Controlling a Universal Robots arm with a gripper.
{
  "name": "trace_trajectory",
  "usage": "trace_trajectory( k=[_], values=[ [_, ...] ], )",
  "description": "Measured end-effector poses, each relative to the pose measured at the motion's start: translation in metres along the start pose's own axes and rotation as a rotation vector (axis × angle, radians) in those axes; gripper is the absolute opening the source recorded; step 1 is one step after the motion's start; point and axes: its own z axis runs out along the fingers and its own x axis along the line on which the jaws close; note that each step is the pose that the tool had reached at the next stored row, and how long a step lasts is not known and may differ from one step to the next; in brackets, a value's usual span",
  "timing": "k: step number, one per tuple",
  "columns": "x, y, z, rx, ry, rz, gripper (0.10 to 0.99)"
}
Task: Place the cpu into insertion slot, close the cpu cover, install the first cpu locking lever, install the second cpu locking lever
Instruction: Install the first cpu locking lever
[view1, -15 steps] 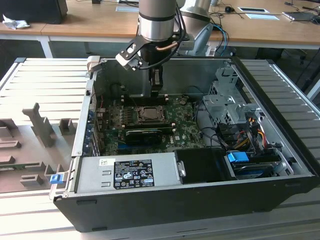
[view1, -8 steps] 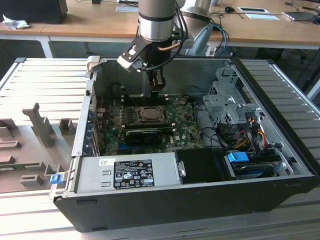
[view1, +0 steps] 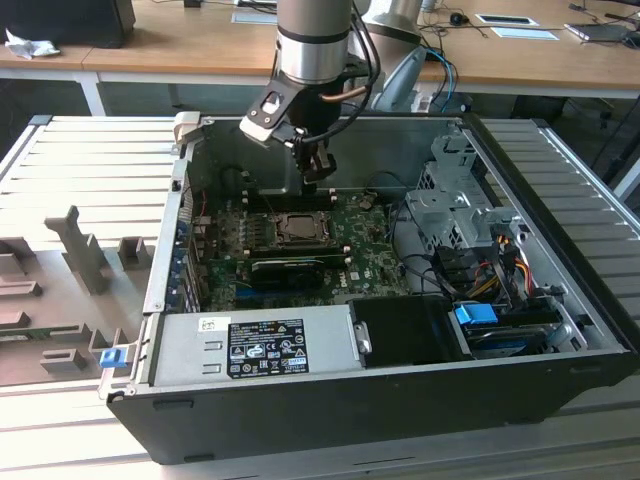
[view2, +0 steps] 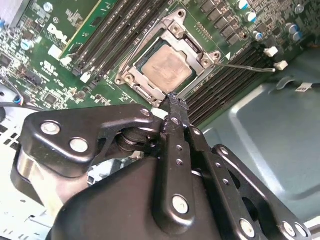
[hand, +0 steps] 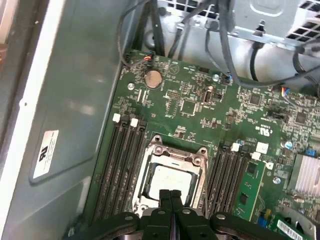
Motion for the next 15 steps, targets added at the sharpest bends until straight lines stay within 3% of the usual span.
trace_trajectory(
  k=[15],
  values=[
    [0.0, 0.0, 0.0004, 0.003, 0.0059, -0.195, 0.106]
  ],
)
